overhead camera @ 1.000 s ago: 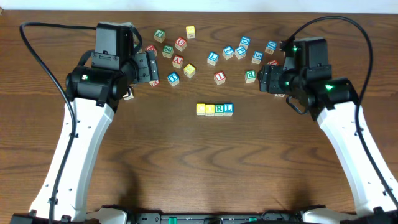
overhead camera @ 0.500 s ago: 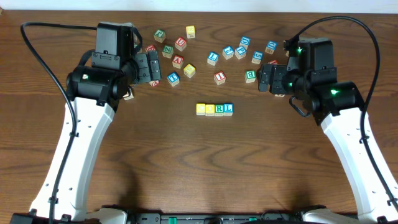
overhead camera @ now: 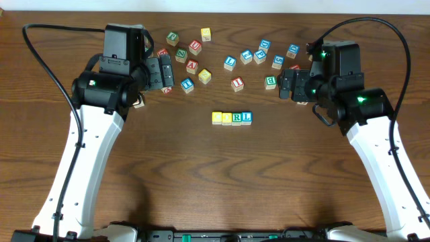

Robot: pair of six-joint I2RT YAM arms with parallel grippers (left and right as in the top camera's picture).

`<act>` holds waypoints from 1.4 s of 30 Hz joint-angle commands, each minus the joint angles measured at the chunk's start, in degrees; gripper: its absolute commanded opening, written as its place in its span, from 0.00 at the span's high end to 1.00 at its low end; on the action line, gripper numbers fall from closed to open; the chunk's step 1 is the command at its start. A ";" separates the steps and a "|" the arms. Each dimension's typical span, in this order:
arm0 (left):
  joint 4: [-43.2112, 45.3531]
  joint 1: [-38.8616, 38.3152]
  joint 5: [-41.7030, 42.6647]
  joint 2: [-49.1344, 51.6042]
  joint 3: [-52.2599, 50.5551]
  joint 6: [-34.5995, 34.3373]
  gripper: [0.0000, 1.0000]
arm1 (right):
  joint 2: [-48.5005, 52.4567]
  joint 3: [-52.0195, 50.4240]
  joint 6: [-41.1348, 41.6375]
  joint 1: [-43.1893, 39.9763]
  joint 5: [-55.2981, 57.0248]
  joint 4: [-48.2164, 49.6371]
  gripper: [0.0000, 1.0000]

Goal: Spell out CORL

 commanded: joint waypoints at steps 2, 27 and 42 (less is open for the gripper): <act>-0.22 0.13 -0.72 0.35 1.20 0.61 0.02 | -0.83 1.14 -0.35 -0.26 0.74 -0.57 0.01; -0.20 0.13 -0.72 0.35 1.20 0.61 0.02 | -4.39 1.14 -1.81 -0.37 3.30 1.86 0.01; -0.22 0.13 -0.72 0.35 1.20 0.61 0.02 | -30.34 -25.79 -6.75 -6.60 7.56 28.79 0.01</act>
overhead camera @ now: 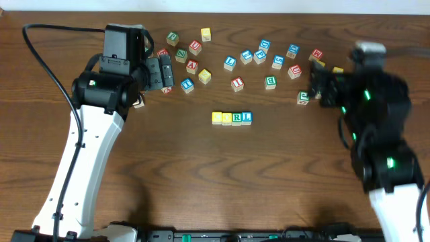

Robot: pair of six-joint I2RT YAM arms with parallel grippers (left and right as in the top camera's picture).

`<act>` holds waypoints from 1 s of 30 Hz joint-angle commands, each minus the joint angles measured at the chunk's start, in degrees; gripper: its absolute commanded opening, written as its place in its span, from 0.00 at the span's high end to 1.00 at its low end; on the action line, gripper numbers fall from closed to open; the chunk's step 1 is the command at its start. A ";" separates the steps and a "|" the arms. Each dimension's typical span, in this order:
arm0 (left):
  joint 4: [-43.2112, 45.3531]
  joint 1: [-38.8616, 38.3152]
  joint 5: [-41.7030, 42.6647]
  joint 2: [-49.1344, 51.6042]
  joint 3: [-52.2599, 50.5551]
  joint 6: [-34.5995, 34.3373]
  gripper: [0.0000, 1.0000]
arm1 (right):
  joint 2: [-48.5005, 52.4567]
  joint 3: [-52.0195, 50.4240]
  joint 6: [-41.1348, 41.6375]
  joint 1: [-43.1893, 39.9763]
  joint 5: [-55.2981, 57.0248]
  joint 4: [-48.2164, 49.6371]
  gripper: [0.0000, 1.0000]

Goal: Spell out CORL

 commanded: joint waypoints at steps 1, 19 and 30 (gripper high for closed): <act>-0.17 0.15 -0.72 0.35 1.20 0.61 0.02 | -7.82 -10.84 -1.53 -2.71 -1.16 6.49 0.01; -0.17 0.15 -0.72 0.35 1.20 0.61 0.02 | -48.41 -53.27 0.02 -5.18 -0.92 30.27 0.01; -0.20 0.15 -0.72 0.35 1.20 0.61 0.02 | -55.41 -55.98 0.00 -5.11 -2.25 20.94 0.01</act>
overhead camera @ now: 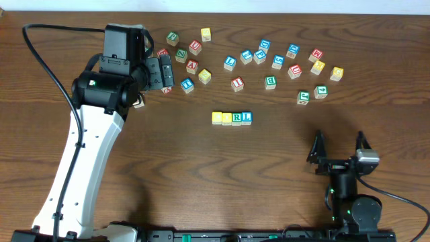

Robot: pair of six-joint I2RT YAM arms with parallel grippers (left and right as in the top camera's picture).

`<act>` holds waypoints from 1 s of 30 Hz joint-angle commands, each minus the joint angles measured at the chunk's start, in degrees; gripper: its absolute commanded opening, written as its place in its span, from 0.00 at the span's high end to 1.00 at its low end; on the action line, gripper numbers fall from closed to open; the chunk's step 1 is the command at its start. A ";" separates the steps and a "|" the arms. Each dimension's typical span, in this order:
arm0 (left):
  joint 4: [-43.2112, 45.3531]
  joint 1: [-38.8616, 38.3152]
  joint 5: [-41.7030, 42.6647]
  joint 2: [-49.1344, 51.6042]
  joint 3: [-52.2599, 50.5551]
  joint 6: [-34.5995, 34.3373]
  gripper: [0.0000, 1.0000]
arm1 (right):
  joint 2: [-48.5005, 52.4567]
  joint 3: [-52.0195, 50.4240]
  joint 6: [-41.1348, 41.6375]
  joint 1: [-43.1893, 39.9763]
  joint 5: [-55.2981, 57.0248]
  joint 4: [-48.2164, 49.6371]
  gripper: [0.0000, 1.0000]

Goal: Spell out CORL

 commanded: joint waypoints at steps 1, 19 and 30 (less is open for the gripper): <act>-0.17 0.15 -0.72 0.33 1.20 0.61 0.02 | -0.57 -0.55 0.46 -0.33 -0.94 -2.56 0.01; -0.15 0.15 -0.72 0.33 1.20 0.61 0.02 | -0.42 -0.55 0.46 -0.24 -3.21 -8.98 0.01; -0.15 0.15 -0.72 0.33 1.20 0.61 0.02 | -0.42 -0.55 0.46 -0.24 -3.21 -8.98 0.01</act>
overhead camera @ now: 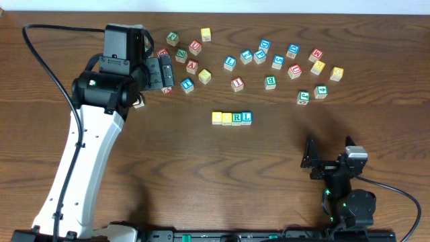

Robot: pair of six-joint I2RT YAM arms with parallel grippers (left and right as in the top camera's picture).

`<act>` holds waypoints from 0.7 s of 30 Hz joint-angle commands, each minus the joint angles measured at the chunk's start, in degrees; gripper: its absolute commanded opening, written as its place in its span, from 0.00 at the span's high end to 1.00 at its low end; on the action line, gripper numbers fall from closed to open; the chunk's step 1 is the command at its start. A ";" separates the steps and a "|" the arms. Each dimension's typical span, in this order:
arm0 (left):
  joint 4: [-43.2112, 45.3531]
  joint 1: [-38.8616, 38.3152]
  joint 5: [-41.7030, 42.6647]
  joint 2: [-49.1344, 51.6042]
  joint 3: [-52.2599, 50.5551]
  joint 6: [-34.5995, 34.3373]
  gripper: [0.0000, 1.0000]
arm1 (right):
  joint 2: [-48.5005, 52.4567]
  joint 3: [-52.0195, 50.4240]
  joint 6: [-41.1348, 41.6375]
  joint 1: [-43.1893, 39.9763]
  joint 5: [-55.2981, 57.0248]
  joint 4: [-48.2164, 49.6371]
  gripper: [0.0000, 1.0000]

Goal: Spell out CORL

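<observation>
Four letter blocks stand touching in a row at mid-table; the two on the left are yellow, then come a green R and a blue L. My left gripper hovers at the far left among loose blocks, its dark fingers slightly apart with nothing between them. Near the front edge my right gripper is drawn back over its base, open and empty, far from the row.
Several loose letter blocks lie scattered across the far side, from the left gripper to the right end. A red block lies just below the left gripper's fingers. The left arm spans the left side.
The right gripper, low at the front right, has turned a little and shifted slightly left and nearer the edge. The left arm, the row and the loose blocks are unchanged.
The row of four stood finished at mid-table throughout. The right gripper was first among the loose blocks at the far right, then further right and blurred, then down at the front edge, where it stays. The left arm never moved.
</observation>
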 commanded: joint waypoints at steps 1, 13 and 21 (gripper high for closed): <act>-0.17 0.15 -0.72 0.33 1.20 0.61 0.02 | -0.39 -0.07 0.44 -0.24 -0.48 -0.24 0.01; -0.17 0.09 -0.72 0.33 1.20 1.90 0.02 | -0.39 -0.07 0.46 -0.24 -0.48 -0.24 0.01; -0.09 1.20 -1.79 -2.82 0.26 1.95 0.02 | -0.39 -0.07 0.44 -0.24 -0.48 -0.24 0.01</act>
